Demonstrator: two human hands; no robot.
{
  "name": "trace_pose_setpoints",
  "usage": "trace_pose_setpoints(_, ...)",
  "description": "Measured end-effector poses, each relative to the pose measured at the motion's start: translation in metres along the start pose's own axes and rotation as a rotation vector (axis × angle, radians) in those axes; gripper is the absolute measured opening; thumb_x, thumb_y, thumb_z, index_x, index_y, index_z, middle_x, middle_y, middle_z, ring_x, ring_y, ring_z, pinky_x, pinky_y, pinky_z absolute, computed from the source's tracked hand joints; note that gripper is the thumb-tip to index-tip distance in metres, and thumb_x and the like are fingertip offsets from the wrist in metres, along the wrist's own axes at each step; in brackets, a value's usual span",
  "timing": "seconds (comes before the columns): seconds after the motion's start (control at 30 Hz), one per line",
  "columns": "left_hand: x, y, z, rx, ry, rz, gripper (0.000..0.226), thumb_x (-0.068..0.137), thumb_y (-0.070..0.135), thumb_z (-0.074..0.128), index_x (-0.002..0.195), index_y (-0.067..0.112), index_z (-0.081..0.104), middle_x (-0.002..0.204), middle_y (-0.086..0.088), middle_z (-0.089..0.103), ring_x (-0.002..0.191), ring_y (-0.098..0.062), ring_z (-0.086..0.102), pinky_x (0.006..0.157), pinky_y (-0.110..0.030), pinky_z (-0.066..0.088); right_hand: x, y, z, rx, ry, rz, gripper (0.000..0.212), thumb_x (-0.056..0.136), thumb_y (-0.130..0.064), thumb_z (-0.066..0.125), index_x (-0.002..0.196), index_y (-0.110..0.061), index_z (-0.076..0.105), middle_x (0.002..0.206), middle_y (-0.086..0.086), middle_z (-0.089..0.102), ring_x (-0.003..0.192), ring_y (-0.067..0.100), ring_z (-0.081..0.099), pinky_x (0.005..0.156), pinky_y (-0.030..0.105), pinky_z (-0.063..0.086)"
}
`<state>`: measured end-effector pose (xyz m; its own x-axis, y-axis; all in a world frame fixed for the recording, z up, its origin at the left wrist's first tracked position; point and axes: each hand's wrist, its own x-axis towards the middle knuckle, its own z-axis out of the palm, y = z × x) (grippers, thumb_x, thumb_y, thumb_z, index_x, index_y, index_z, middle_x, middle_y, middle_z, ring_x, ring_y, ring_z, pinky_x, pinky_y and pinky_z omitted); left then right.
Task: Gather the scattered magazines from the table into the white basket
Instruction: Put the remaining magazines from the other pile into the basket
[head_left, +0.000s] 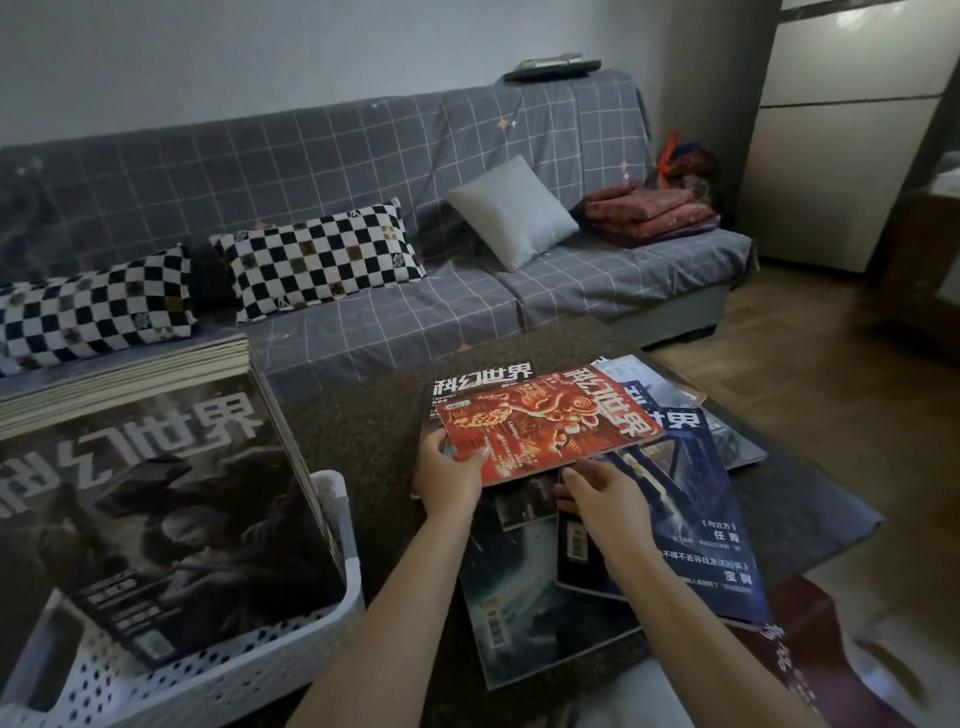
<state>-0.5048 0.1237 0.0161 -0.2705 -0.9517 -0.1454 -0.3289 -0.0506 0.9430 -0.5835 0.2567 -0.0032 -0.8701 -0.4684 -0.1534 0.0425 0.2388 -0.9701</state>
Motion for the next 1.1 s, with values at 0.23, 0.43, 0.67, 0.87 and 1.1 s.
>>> trace_pose_setpoints(0.23,-0.049,-0.009,-0.004,-0.132,-0.124,0.037,0.088,0.075,0.023,0.08,0.146,0.025,0.029,0.144,-0.003,0.044,0.128,-0.021,0.048,0.105,-0.045,0.042,-0.016,0.003,0.01,0.091,0.041,0.059,0.045,0.085,-0.036,0.065,0.117,-0.017,0.039,0.086,0.002,0.07,0.062,0.014,0.071,0.056,0.03,0.057)
trace_pose_setpoints(0.43,-0.08,-0.019,-0.021,0.07,-0.184,0.061,0.078,0.077,0.039,0.076,0.142,0.027,0.033,0.12,-0.002,0.063,0.102,-0.017,0.064,0.092,-0.04,0.052,-0.03,0.007,0.016,0.285,0.078,0.229,0.041,0.081,-0.032,0.07,0.112,-0.009,0.054,0.096,0.006,0.067,0.076,0.023,0.07,0.069,0.038,0.059)
trace_pose_setpoints(0.67,-0.081,-0.023,-0.055,0.407,-0.167,0.297,0.035,0.088,0.044,0.061,0.12,0.028,0.06,0.12,0.002,0.06,0.108,-0.013,0.054,0.093,-0.033,0.046,-0.053,0.012,-0.017,0.357,0.037,0.177,0.027,0.09,-0.012,0.058,0.114,-0.022,0.052,0.099,0.006,0.063,0.089,0.027,0.065,0.078,0.048,0.056)
trace_pose_setpoints(0.87,-0.073,-0.003,-0.066,0.475,-0.312,0.32,0.053,0.095,0.041,0.051,0.144,0.027,0.038,0.134,0.006,0.049,0.124,-0.018,0.047,0.105,-0.038,0.036,-0.082,0.015,-0.052,0.549,-0.19,0.118,0.025,0.089,-0.006,0.057,0.101,-0.028,0.06,0.095,0.01,0.072,0.085,0.031,0.069,0.067,0.041,0.055)
trace_pose_setpoints(1.1,-0.081,0.023,-0.117,0.112,-0.141,0.259,0.046,0.092,0.031,0.061,0.133,0.017,0.047,0.119,-0.003,0.063,0.099,-0.018,0.064,0.085,-0.04,0.053,-0.091,-0.016,-0.054,0.505,-0.362,-0.061,0.037,0.077,-0.021,0.066,0.11,-0.036,0.062,0.104,0.002,0.072,0.094,0.027,0.069,0.074,0.046,0.057)
